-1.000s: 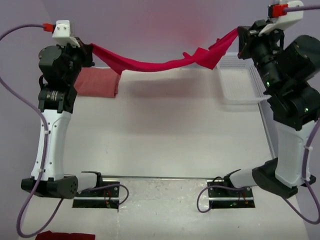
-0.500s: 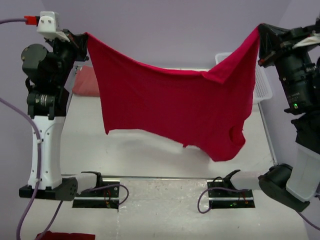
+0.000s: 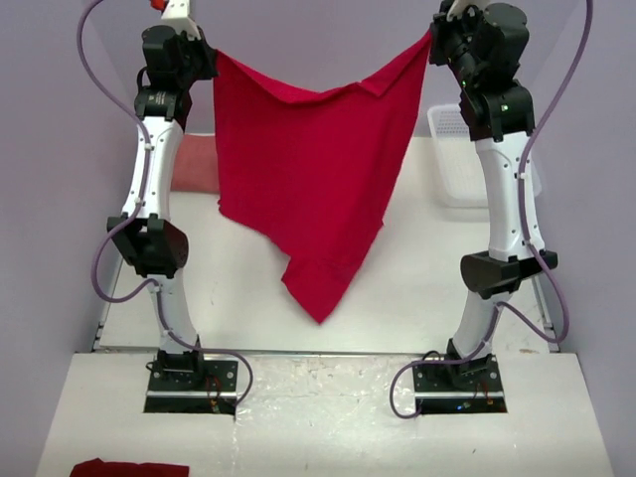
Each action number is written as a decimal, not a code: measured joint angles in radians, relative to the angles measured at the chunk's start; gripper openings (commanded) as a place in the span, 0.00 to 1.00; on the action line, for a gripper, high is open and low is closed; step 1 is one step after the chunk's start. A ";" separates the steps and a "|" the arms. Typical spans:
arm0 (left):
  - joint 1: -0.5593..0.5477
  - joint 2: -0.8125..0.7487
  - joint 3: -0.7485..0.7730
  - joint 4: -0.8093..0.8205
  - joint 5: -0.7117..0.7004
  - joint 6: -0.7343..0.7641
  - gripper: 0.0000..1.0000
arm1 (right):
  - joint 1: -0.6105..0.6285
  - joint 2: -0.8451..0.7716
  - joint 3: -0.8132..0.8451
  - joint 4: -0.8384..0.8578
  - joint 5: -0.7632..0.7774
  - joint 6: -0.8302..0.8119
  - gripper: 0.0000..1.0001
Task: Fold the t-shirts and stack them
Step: Flatten out the tshirt, then fold the flattened tshirt in 1/3 of the way
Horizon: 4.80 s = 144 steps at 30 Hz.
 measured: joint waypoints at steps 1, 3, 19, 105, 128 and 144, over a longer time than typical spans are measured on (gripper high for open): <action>0.006 0.000 -0.015 0.003 0.005 0.000 0.00 | -0.013 0.014 0.000 0.000 -0.015 0.006 0.00; 0.018 -0.015 -0.045 0.044 0.012 0.000 0.00 | -0.035 0.019 0.000 0.003 -0.040 0.014 0.00; 0.068 -0.117 -0.288 0.212 0.114 0.019 0.00 | -0.117 -0.156 -0.370 0.133 -0.099 0.071 0.00; 0.011 -0.717 -1.509 -0.236 -0.070 -0.262 0.00 | 0.163 -0.511 -1.254 -0.303 0.374 0.621 0.00; 0.012 -0.481 -1.313 -0.189 -0.112 -0.280 0.00 | 0.034 -0.206 -1.012 -0.277 0.303 0.536 0.00; 0.012 -0.362 -1.204 -0.181 -0.120 -0.280 0.00 | 0.024 -0.106 -0.934 -0.276 0.281 0.512 0.00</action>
